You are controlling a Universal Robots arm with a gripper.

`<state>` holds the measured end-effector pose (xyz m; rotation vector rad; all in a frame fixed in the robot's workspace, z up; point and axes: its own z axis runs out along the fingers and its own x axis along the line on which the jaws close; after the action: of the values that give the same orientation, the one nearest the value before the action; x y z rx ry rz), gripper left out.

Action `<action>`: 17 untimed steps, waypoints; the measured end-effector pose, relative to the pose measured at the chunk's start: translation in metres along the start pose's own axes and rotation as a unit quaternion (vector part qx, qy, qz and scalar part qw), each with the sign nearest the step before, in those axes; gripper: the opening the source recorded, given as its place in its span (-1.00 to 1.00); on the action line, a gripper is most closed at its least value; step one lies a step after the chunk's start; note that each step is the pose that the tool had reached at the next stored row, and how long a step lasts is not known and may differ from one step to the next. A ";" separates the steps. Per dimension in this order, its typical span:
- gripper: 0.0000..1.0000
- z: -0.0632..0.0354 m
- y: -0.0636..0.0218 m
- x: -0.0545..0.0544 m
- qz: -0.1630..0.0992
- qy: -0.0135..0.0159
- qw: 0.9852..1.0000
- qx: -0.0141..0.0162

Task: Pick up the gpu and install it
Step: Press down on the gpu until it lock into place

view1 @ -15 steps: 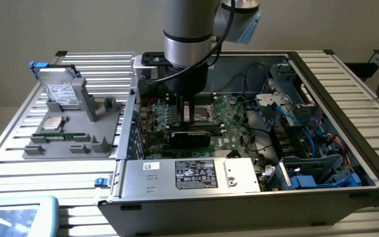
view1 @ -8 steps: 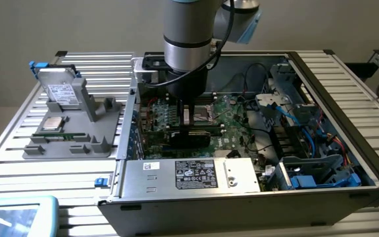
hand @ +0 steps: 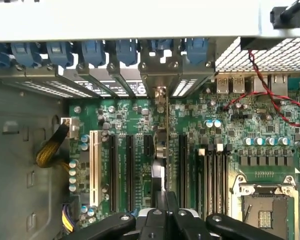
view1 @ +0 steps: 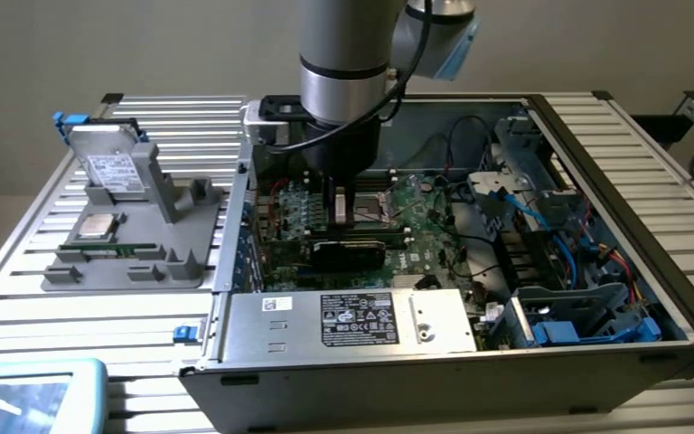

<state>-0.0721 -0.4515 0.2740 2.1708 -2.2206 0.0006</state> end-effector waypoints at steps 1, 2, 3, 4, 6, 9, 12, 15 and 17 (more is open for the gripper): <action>-0.79 -0.0029 0.0002 0.000 0.000 0.000 1.000 -0.001; -0.79 -0.0054 0.0005 0.000 0.000 0.000 1.000 -0.002; -0.79 -0.0079 0.0010 0.000 0.000 0.000 1.000 -0.004; -0.79 -0.0107 0.0015 0.000 0.000 0.000 1.000 -0.005; -0.79 -0.0177 0.0024 0.001 0.000 0.000 1.000 -0.005; -0.79 -0.0283 0.0032 0.001 0.000 0.000 1.000 -0.006; -0.79 -0.0323 0.0034 0.001 0.000 0.000 1.000 -0.006; -0.79 -0.0323 0.0034 0.001 0.000 0.000 1.000 -0.006; -0.79 -0.0323 0.0034 0.001 0.000 0.000 1.000 -0.006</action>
<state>-0.0747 -0.4516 0.3064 2.1648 -2.2144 -0.0120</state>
